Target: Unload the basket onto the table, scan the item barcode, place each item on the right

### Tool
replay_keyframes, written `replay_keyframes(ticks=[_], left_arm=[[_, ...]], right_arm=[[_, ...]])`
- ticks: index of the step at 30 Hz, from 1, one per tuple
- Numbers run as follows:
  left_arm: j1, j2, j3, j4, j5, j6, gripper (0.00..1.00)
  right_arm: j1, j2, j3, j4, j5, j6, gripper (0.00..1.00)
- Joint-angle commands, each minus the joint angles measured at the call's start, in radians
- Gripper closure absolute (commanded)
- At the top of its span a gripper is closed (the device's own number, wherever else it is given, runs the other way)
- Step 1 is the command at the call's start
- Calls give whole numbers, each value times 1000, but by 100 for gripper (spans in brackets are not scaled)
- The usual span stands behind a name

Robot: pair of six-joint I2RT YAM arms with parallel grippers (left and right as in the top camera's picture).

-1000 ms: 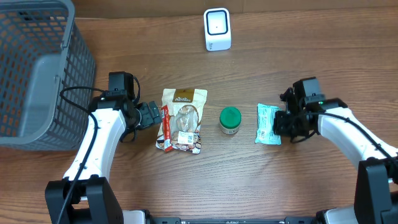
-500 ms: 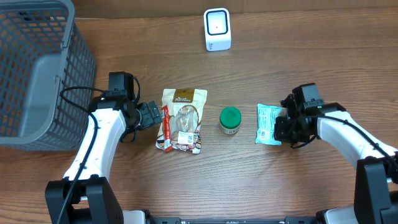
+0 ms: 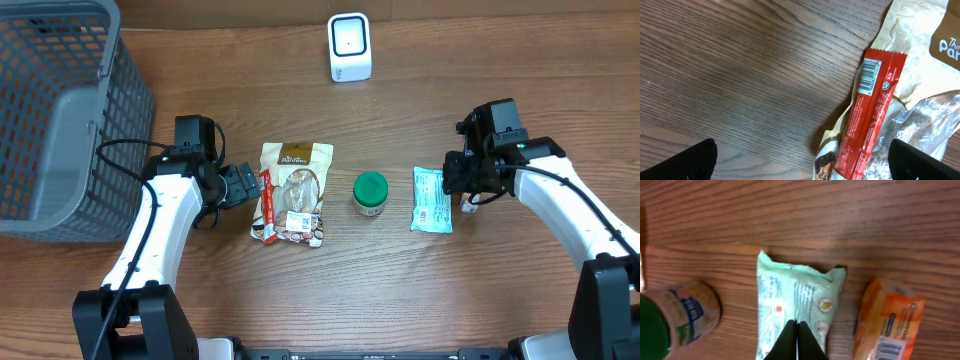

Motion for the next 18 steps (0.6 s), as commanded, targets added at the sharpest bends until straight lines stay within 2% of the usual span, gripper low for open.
replay_keyframes(ticks=[1, 9, 18], left_arm=[[-3, -4, 15, 1, -2, -9, 0], [-3, -4, 15, 2, -3, -9, 0], [-3, -4, 15, 1, -2, -9, 0]], right_arm=[[-3, 8, -35, 32, 42, 1, 96], [5, 75, -93, 107, 38, 4, 96], [31, 136, -73, 142, 16, 4, 96]])
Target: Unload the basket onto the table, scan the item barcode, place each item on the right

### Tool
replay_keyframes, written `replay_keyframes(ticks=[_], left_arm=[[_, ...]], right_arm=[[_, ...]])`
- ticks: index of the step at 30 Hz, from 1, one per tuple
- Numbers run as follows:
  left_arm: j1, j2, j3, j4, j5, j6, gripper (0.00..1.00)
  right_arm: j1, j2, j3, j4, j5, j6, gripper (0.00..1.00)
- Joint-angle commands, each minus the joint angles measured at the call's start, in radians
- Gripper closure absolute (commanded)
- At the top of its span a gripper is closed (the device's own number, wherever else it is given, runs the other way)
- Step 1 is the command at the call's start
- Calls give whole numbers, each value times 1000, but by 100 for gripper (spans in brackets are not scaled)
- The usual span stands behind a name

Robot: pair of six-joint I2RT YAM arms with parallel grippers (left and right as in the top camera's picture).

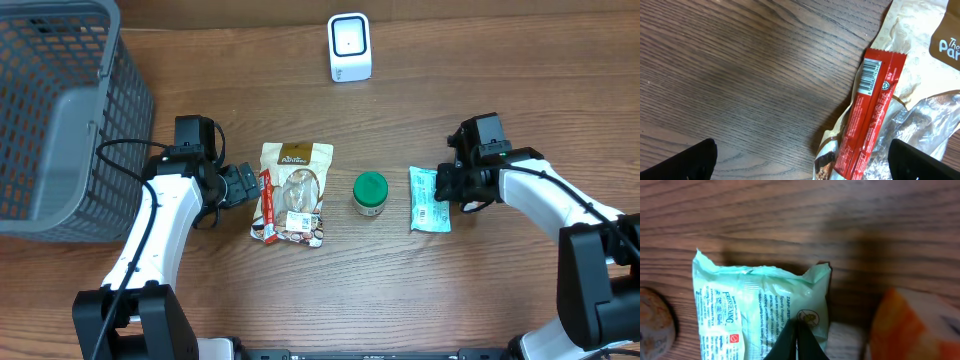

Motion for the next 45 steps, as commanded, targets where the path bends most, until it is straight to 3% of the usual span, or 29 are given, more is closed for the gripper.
replay_keyframes(ticks=[1, 9, 13, 23, 30, 45], left_arm=[[-3, -4, 15, 1, -2, -9, 0], [-3, -4, 15, 1, -2, -9, 0], [-3, -4, 15, 1, -2, -9, 0], [-3, -4, 15, 1, -2, -9, 1], [-3, -4, 15, 1, -2, -9, 0], [-3, -4, 15, 2, -2, -9, 0]], right_arm=[[11, 18, 23, -19, -6, 3, 96], [11, -44, 238, -272, -117, 3, 95], [12, -44, 226, -322, -159, 3, 95], [123, -44, 43, -194, -158, 4, 95], [194, -43, -61, -86, -55, 34, 95], [193, -84, 183, -288, -43, 31, 91]])
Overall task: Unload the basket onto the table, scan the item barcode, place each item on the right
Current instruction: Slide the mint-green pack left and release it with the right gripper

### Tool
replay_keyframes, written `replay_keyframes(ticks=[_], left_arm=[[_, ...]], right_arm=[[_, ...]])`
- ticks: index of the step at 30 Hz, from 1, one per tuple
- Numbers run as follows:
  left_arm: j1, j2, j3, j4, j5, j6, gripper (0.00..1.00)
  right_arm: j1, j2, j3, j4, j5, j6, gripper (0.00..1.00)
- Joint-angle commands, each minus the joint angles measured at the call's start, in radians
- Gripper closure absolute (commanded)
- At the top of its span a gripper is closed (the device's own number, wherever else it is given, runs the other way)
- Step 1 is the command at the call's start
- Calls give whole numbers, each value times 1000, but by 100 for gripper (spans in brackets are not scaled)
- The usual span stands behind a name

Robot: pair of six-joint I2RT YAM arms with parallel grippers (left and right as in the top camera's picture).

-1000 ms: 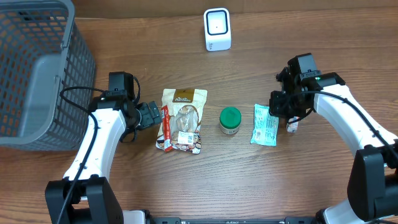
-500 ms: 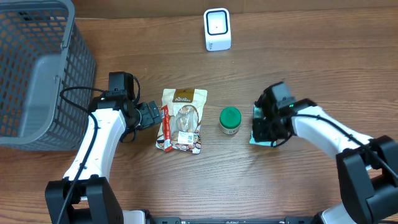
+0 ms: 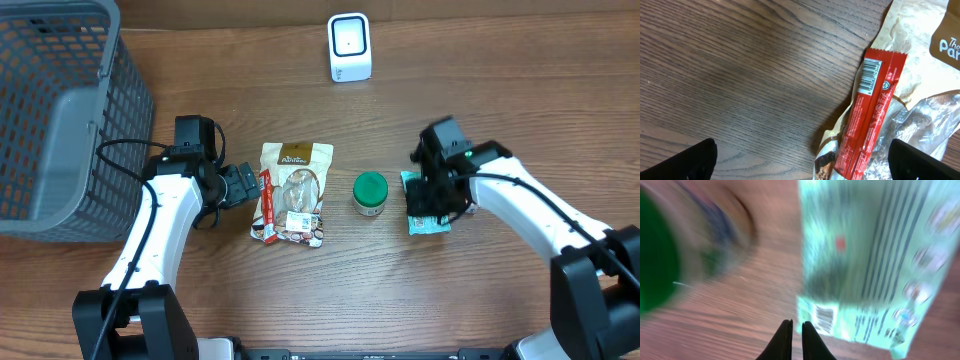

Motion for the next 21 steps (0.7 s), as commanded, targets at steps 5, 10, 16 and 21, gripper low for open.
replay_keyframes(ticks=[5, 10, 16, 21], left_arm=[[-3, -4, 15, 1, -3, -9, 0], [-3, -4, 15, 2, -2, -9, 0], [-3, -4, 15, 2, -2, -9, 0], [-3, -4, 15, 2, -2, -9, 0]], right_arm=[[3, -31, 34, 3, 16, 5, 91], [3, -18, -24, 68, 95, 34, 91], [3, 10, -96, 145, 131, 34, 85], [3, 14, -135, 173, 182, 34, 85]])
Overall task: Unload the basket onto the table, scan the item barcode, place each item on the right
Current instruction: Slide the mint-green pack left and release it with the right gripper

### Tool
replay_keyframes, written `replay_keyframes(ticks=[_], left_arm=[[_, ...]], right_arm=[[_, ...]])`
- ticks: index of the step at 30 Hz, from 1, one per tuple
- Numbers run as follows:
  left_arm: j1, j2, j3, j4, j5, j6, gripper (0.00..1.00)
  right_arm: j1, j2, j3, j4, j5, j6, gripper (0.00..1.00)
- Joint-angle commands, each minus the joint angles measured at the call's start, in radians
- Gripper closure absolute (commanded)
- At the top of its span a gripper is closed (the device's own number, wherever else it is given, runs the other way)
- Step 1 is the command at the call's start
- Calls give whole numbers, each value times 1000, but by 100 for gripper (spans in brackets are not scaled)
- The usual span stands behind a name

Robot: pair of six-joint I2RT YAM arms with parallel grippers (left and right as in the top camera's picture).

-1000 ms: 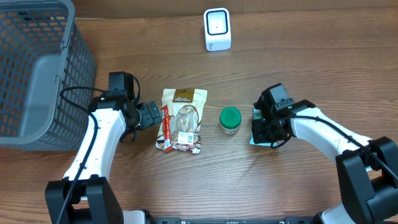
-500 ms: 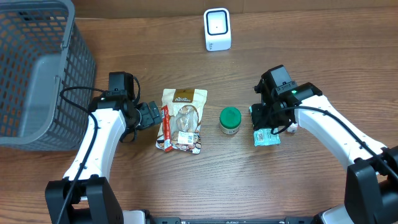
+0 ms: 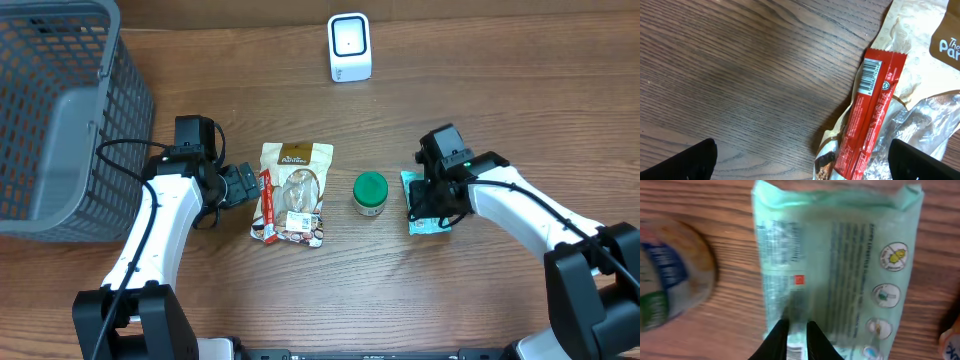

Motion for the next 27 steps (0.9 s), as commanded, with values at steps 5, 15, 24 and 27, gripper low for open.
replay_keyframes(ticks=[5, 15, 24, 27], left_arm=[[-3, -4, 15, 2, -2, -9, 0], [-3, -4, 15, 1, -2, -9, 0], [-3, -4, 15, 2, -2, -9, 0], [-3, -4, 15, 2, -2, -9, 0]], right_arm=[[3, 4, -21, -10, 155, 8, 85], [2, 3, -16, 2, 164, 27, 87], [2, -47, 296, -138, 75, 27, 77], [5, -47, 441, -233, 74, 37, 69]])
